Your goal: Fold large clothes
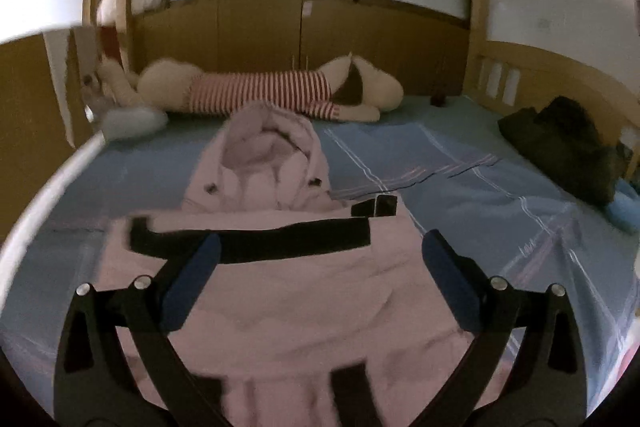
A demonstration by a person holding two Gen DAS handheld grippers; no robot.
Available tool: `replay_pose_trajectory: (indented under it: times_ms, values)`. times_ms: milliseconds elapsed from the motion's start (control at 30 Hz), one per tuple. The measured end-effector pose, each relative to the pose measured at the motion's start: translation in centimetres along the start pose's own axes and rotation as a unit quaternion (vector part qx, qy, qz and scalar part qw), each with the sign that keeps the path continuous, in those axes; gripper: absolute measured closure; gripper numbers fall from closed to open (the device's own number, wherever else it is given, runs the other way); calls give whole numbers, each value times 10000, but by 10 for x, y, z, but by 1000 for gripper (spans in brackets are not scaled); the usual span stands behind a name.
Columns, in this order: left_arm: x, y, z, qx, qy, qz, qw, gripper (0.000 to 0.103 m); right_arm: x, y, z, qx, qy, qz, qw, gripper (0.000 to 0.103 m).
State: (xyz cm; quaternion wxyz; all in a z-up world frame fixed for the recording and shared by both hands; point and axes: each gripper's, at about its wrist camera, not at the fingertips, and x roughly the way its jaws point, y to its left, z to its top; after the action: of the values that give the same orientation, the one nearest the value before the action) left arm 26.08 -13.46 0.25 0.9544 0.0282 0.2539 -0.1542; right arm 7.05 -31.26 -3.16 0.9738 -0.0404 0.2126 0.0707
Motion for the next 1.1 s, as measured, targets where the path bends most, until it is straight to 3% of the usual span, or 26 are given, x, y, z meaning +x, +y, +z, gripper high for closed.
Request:
replay_pose_trajectory:
  times_ms: [200, 367, 500, 633, 833, 1100]
  values:
    - [-122, 15, -24, 360, -56, 364, 9987, 2, -10, -5, 0, 125, -30, 41, 9999, 1]
    - [-185, 43, -57, 38, 55, 335, 9994, 2, -22, -5, 1, 218, -119, 111, 9996, 1]
    - [-195, 66, -81, -219, 189, 541, 9981, 2, -25, -5, 3, 274, -135, 92, 9995, 1]
    - [-178, 83, -107, -324, 495, 748, 9954, 2, -21, -3, 3, 246, -125, 70, 9996, 1]
    - [-148, 88, -125, -91, 896, 859, 9922, 2, -10, 6, -1, 102, 50, 34, 9999, 1]
    - [-156, 90, -120, -142, 724, 858, 9936, 2, 2, 18, 0, 5, 141, 24, 9999, 1]
